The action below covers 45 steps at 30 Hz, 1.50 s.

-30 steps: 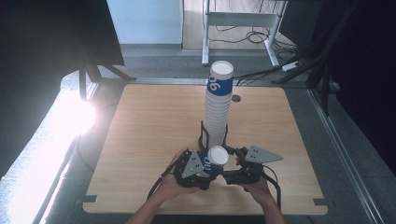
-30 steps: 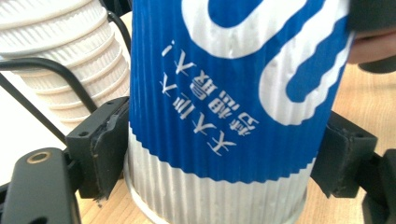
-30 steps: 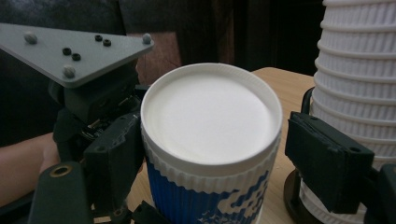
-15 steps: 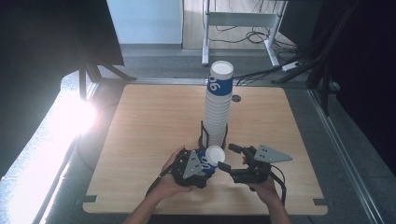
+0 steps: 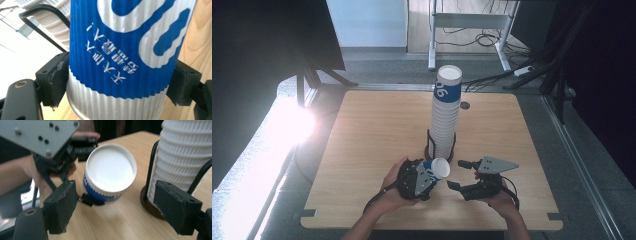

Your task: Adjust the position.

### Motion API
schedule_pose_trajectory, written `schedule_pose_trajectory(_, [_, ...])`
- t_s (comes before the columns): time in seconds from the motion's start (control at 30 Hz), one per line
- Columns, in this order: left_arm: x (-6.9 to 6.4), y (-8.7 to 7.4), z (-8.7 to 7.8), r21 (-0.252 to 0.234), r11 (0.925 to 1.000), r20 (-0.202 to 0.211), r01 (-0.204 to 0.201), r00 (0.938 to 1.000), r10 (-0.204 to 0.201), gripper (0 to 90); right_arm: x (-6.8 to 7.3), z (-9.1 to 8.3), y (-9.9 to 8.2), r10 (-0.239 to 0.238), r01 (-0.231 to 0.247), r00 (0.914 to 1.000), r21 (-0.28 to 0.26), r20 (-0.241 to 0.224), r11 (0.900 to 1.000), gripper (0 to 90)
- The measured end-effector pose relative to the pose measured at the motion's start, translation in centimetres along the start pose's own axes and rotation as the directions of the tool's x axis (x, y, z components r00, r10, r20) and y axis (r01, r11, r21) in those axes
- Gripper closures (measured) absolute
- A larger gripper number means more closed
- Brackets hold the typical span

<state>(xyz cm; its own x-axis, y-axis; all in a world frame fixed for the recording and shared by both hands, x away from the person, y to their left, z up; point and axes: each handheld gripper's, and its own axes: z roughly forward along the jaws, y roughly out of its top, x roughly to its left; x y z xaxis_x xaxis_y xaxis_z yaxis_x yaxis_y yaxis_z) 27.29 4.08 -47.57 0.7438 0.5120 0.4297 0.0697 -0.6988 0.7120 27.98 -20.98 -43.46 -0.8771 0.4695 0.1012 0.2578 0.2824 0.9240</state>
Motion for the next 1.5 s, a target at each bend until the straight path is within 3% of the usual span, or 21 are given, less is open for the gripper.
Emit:
schedule_pose_trajectory(0.03, [-0.2, 0.0, 0.1, 0.008, 0.9999, -0.007, -0.012, 0.9999, 0.012, 17.0, -0.1, 0.1, -0.1, -0.004, 0.004, 1.0000, 0.033, -0.006, 0.9995, 19.3])
schedule_pose_trajectory(0.27, [-0.5, 0.0, 0.0, 0.022, 0.9990, -0.021, -0.039, 0.9990, 0.040, 17.0, -0.4, 0.4, -0.4, 0.006, -0.004, 0.9997, 0.108, -0.022, 0.9941, 20.0])
schedule_pose_trajectory(0.4, [-0.4, 0.2, -0.3, 0.015, 0.9981, -0.037, -0.059, 0.9975, 0.060, 16.9, -0.6, 0.5, 0.3, 0.010, -0.002, 0.9986, 0.158, -0.051, 0.9874, 19.4])
schedule_pose_trajectory(0.43, [-0.4, 0.4, -0.4, 0.013, 0.9978, -0.043, -0.064, 0.9970, 0.065, 17.0, -0.7, 0.7, 0.9, 0.011, 0.001, 0.9982, 0.205, -0.058, 0.9787, 18.7])
schedule_pose_trajectory(0.47, [-0.4, 0.4, -0.4, 0.013, 0.9978, -0.043, -0.064, 0.9970, 0.065, 17.0, -0.7, 0.7, 0.9, 0.011, 0.001, 0.9982, 0.205, -0.058, 0.9787, 18.7])
schedule_pose_trajectory(0.5, [-0.5, 0.4, -0.5, 0.013, 0.9970, -0.052, -0.077, 0.9956, 0.077, 17.0, -0.9, 0.9, 1.6, 0.003, 0.012, 0.9983, 0.260, -0.059, 0.9655, 18.4])
schedule_pose_trajectory(0.63, [-0.8, 0.5, -0.6, 0.012, 0.9937, -0.084, -0.111, 0.9902, 0.112, 17.0, -0.7, 1.3, 3.1, -0.016, 0.044, 0.9966, 0.366, -0.081, 0.9295, 17.0])
schedule_pose_trajectory(0.7, [-0.8, 0.5, -0.7, 0.010, 0.9932, -0.083, -0.116, 0.9897, 0.117, 17.0, -0.7, 1.4, 3.8, -0.009, 0.044, 0.9959, 0.400, -0.090, 0.9154, 16.6])
schedule_pose_trajectory(0.73, [-0.8, 0.5, -0.7, 0.010, 0.9932, -0.083, -0.116, 0.9897, 0.117, 17.0, -0.7, 1.4, 3.8, -0.009, 0.044, 0.9959, 0.400, -0.090, 0.9154, 16.6])
schedule_pose_trajectory(0.77, [-0.8, 0.5, -0.8, 0.012, 0.9927, -0.086, -0.120, 0.9889, 0.121, 17.0, -0.7, 1.5, 4.3, 0.005, 0.039, 0.9949, 0.428, -0.101, 0.9029, 16.4])
schedule_pose_trajectory(0.8, [-0.8, 0.5, -0.8, 0.012, 0.9927, -0.086, -0.120, 0.9889, 0.121, 17.0, -0.7, 1.5, 4.3, 0.005, 0.039, 0.9949, 0.428, -0.101, 0.9029, 16.4])
schedule_pose_trajectory(0.83, [-0.9, 0.5, -0.8, 0.013, 0.9919, -0.093, -0.126, 0.9876, 0.127, 17.0, -0.6, 1.7, 4.8, 0.009, 0.042, 0.9943, 0.468, -0.106, 0.8827, 16.2])
schedule_pose_trajectory(0.87, [-0.9, 0.5, -0.8, 0.013, 0.9919, -0.093, -0.126, 0.9876, 0.127, 17.0, -0.6, 1.7, 4.8, 0.009, 0.042, 0.9943, 0.468, -0.106, 0.8827, 16.2])
schedule_pose_trajectory(0.9, [-0.9, 0.6, -0.7, 0.017, 0.9909, -0.096, -0.133, 0.9863, 0.134, 17.0, -0.5, 2.0, 5.3, 0.012, 0.046, 0.9937, 0.504, -0.112, 0.8626, 15.8])
schedule_pose_trajectory(0.97, [-1.0, 0.6, -0.6, 0.021, 0.9894, -0.104, -0.144, 0.9840, 0.145, 17.0, -0.5, 2.4, 5.7, 0.012, 0.052, 0.9931, 0.532, -0.117, 0.8451, 15.6])
schedule_pose_trajectory(1.03, [-1.2, 0.6, -0.4, 0.023, 0.9883, -0.112, -0.151, 0.9820, 0.152, 17.0, -0.5, 2.5, 5.8, 0.014, 0.053, 0.9928, 0.542, -0.119, 0.8389, 15.6])
schedule_pose_trajectory(1.1, [-1.3, 0.5, -0.3, 0.024, 0.9867, -0.116, -0.161, 0.9799, 0.162, 17.0, -0.5, 3.3, 6.0, 0.013, 0.067, 0.9909, 0.574, -0.134, 0.8162, 15.3])
schedule_pose_trajectory(1.13, [-1.5, 0.5, -0.3, 0.030, 0.9846, -0.124, -0.173, 0.9768, 0.175, 17.0, -0.5, 3.7, 6.0, 0.010, 0.075, 0.9902, 0.595, -0.139, 0.8005, 15.1])
schedule_pose_trajectory(1.23, [-1.7, 0.5, -0.2, 0.041, 0.9791, -0.144, -0.199, 0.9685, 0.203, 17.0, -0.5, 4.5, 5.9, 0.014, 0.083, 0.9887, 0.621, -0.150, 0.7793, 14.9])
schedule_pose_trajectory(1.4, [-2.2, 0.6, 0.0, 0.044, 0.9729, -0.159, -0.227, 0.9598, 0.231, 17.0, -0.2, 5.6, 5.9, 0.017, 0.091, 0.9869, 0.641, -0.160, 0.7618, 15.0])
schedule_pose_trajectory(1.5, [-2.5, 0.8, -0.1, 0.083, 0.9562, -0.176, -0.281, 0.9402, 0.291, 17.0, -0.2, 6.7, 5.8, 0.010, 0.100, 0.9872, 0.667, -0.159, 0.7387, 15.8])
